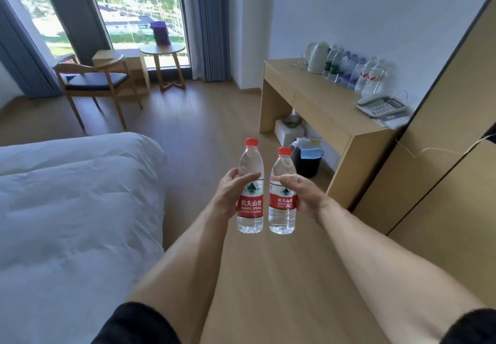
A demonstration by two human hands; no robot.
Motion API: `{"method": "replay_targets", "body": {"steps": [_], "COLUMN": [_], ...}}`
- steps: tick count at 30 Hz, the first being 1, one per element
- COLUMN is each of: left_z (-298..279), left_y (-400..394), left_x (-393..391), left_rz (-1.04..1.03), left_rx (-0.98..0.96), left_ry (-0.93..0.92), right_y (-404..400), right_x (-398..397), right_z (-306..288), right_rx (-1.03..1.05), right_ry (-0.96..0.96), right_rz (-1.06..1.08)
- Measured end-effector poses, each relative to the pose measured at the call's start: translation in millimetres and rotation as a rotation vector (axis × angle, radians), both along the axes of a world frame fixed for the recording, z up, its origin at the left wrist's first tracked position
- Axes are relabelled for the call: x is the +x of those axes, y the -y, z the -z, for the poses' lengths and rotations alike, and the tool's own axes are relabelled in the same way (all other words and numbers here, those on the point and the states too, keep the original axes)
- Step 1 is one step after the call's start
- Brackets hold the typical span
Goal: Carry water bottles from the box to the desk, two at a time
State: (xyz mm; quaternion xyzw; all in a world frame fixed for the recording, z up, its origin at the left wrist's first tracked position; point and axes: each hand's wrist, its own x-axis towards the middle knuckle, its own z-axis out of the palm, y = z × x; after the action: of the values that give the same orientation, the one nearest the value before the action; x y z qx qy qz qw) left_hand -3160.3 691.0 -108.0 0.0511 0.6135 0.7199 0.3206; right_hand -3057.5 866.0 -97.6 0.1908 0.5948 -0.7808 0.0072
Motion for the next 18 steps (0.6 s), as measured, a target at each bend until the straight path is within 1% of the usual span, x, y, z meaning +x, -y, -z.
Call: {"method": "replay_targets", "body": {"steps": [8,13,18], "left_z": [2.6,10.2,10.4], "left_y": [-45.1,-81.0,-127.7], "left_x": [-119.3,-194.1,-283.4], "left_rz": [0.088,0.116,0.105], "left_rx": [0.016,0.001,-0.024], "left_ry": [0.019,-0.001,-0.019], "right_y": [-42.7,-80.6,-130.7], "right_x": [-107.7,-181.3,-276.2], "right_z": [10.4,23.3,30.8], "right_rx": [0.094,0.091,0.080], "right_ry": [0.004,-0.001,-0.014], "right_rz": [0.040,0.059,0.032]}}
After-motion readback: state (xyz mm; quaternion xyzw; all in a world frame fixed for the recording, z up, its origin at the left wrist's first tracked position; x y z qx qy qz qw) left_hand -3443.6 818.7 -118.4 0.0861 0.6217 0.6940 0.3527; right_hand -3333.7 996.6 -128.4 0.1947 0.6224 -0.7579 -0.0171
